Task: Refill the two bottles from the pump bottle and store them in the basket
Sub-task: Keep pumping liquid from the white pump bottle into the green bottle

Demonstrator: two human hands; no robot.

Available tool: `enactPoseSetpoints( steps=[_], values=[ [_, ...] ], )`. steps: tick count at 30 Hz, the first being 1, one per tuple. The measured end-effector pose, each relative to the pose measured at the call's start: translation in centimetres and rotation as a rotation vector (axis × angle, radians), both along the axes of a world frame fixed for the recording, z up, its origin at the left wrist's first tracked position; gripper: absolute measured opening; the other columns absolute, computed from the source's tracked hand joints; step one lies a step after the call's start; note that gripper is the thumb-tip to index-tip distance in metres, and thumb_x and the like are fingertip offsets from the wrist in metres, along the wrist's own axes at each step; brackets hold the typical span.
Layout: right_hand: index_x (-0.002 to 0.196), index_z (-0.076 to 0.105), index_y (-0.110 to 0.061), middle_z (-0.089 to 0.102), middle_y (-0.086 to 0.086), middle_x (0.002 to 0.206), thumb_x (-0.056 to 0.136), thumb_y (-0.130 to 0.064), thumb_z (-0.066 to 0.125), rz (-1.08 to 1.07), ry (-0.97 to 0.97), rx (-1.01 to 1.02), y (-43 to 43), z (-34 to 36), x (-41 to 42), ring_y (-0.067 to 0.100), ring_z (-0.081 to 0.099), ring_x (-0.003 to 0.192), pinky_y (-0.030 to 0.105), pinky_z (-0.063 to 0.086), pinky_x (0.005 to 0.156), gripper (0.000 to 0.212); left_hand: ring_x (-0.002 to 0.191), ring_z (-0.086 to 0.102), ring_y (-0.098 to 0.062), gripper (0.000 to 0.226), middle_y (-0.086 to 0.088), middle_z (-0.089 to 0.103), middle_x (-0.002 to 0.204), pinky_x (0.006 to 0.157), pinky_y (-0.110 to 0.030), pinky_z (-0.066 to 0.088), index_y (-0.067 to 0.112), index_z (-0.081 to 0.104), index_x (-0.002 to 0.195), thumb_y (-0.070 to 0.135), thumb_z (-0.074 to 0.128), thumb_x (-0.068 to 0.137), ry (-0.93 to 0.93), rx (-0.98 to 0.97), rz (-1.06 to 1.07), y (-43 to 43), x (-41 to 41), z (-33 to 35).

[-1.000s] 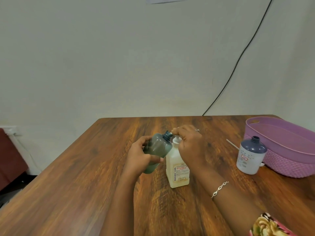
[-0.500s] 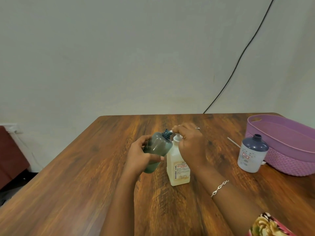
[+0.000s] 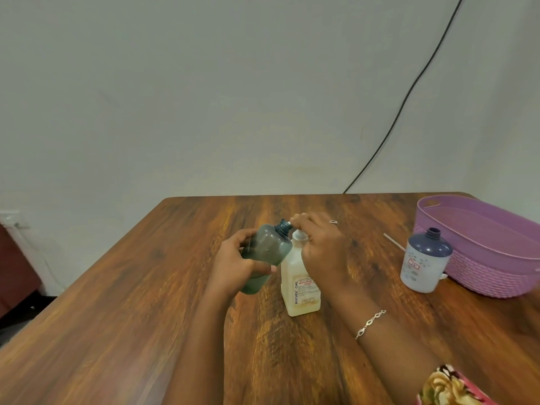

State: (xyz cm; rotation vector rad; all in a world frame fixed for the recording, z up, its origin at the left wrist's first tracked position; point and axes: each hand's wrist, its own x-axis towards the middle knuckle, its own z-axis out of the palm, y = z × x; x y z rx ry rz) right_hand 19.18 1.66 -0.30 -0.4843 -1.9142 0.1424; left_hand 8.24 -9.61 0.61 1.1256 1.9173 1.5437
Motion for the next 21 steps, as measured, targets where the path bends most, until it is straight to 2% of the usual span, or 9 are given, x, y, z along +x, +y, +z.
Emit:
enactPoseSetpoints(
  steps=[6,9,11,14,18,21],
  values=[
    [0.078,0.070,-0.003,0.066,0.008,0.076,0.069,-0.004,0.031,0.039,0.013,-0.053,0.3,0.1,-0.3,0.026,0.062,0.069,0.028,0.049,0.059,0.040,0.089,0.051,-0.008,0.061,0.012,0.053,0.099,0.067,-0.025,0.042,0.024,0.053,0.112,0.000,0.079,0.062,-0.033,-0.008,0.000,-0.1,0.2,-0.2],
    [0.081,0.072,-0.002,0.067,0.008,0.078,0.074,-0.001,0.049,0.069,0.016,-0.110,0.6,1.0,-0.3,0.024,0.062,0.073,0.032,0.051,0.064,0.023,0.089,0.051,-0.008,0.061,0.013,0.053,0.098,0.071,-0.026,0.045,0.026,0.054,0.110,0.000,0.079,0.062,-0.021,-0.005,0.004,-0.1,0.1,0.1],
    [0.080,0.072,-0.003,0.067,0.007,0.077,0.075,-0.001,0.054,0.072,0.033,-0.128,0.6,1.2,-0.4,0.023,0.062,0.072,0.030,0.050,0.063,0.019,0.089,0.052,-0.009,0.061,0.012,0.054,0.099,0.073,-0.027,0.045,0.026,0.054,0.110,-0.001,0.079,0.062,-0.022,-0.004,0.005,-0.2,-0.2,0.1],
    [0.076,0.071,-0.004,0.066,0.005,0.074,0.066,0.009,0.049,0.023,0.047,-0.071,0.4,0.4,-0.5,0.020,0.061,0.069,0.019,0.044,0.059,0.027,0.094,0.052,-0.014,0.063,0.009,0.054,0.103,0.071,-0.026,0.043,0.025,0.054,0.114,0.000,0.079,0.061,-0.024,-0.018,0.001,-0.1,-0.3,-0.3],
    [0.073,0.070,-0.004,0.066,0.005,0.071,0.070,-0.006,0.038,0.040,0.067,-0.055,0.5,0.0,-0.6,0.022,0.062,0.067,0.022,0.045,0.060,0.033,0.091,0.053,-0.012,0.060,0.007,0.055,0.103,0.067,-0.025,0.042,0.027,0.054,0.108,-0.001,0.079,0.060,-0.038,-0.002,-0.014,-0.1,0.0,-0.6],
    [0.076,0.071,-0.003,0.068,0.007,0.074,0.073,-0.010,0.038,0.068,0.082,-0.087,0.3,0.3,-0.5,0.020,0.061,0.069,0.026,0.048,0.062,0.034,0.089,0.052,-0.009,0.059,0.010,0.055,0.100,0.065,-0.024,0.041,0.029,0.054,0.104,-0.001,0.079,0.060,-0.050,0.006,-0.028,0.0,0.0,-0.6]
  ],
)
